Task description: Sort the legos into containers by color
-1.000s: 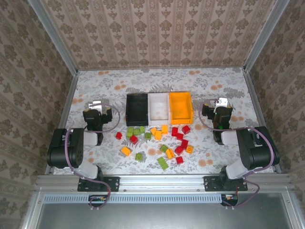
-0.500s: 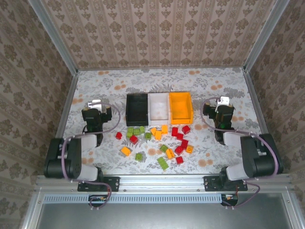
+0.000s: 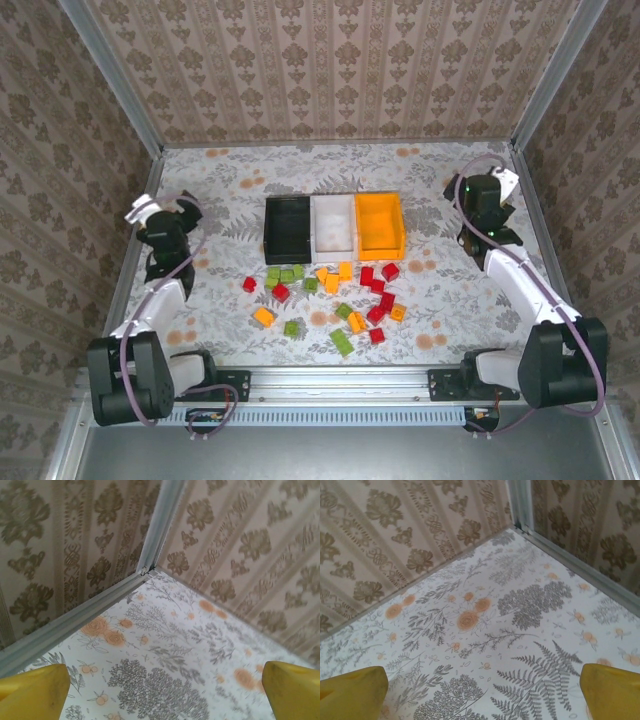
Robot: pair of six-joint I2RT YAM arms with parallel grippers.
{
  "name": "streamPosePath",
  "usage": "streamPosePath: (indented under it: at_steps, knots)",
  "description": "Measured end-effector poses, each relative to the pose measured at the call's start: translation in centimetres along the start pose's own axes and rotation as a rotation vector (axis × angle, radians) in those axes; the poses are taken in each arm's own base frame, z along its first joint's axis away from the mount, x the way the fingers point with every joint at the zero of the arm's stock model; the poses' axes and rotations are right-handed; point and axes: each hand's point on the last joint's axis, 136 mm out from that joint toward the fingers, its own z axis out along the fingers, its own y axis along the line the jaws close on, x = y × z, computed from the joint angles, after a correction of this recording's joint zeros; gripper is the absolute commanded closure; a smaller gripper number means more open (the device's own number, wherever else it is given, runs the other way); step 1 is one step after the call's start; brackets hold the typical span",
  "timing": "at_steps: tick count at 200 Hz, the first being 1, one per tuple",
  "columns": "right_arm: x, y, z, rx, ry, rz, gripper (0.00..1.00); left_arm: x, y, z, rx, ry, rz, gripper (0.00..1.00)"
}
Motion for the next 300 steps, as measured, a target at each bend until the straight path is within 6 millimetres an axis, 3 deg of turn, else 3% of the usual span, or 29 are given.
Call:
streamPosePath:
  at_steps: [23,62,97,131,152,179,225,276,300]
  knots:
    - [2.0,-0.8,0.1,0.009,0.083,0.062,0.00,-0.2,1.4,0.1,0.040,0.003,-0.162,0.00]
    - [6.7,0.3,-0.8,-0.052,0.310,0.035,0.05,0.2,-0.4,-0.8,0.147,0.074,-0.212,0.00]
    - [12.5,3.5,-3.8,-0.166,0.525,-0.103,0.12,-2.7,-2.1,-2.7,0.183,0.021,-0.224,0.00]
    - [17.7,6.5,-7.8,-0.304,0.664,-0.279,0.18,-4.5,-2.0,-4.3,0.177,-0.044,-0.298,0.00]
    - [20.4,6.9,-8.7,-0.328,0.730,-0.365,0.22,-4.6,-1.9,-4.5,0.189,-0.040,-0.347,0.00]
    - [23.6,6.0,-8.4,-0.299,0.808,-0.438,0.25,-4.4,-1.2,-4.1,0.205,0.008,-0.457,0.00]
    - [25.5,5.3,-7.9,-0.273,0.855,-0.474,0.29,-3.4,-1.6,-4.1,0.238,0.100,-0.515,0.00]
    - [25.8,6.9,-7.2,-0.320,0.843,-0.473,0.35,-2.8,-2.6,-4.3,0.277,0.155,-0.522,0.00]
    - [26.2,7.6,-7.0,-0.343,0.844,-0.475,0.34,-1.6,-3.2,-4.5,0.278,0.213,-0.505,0.00]
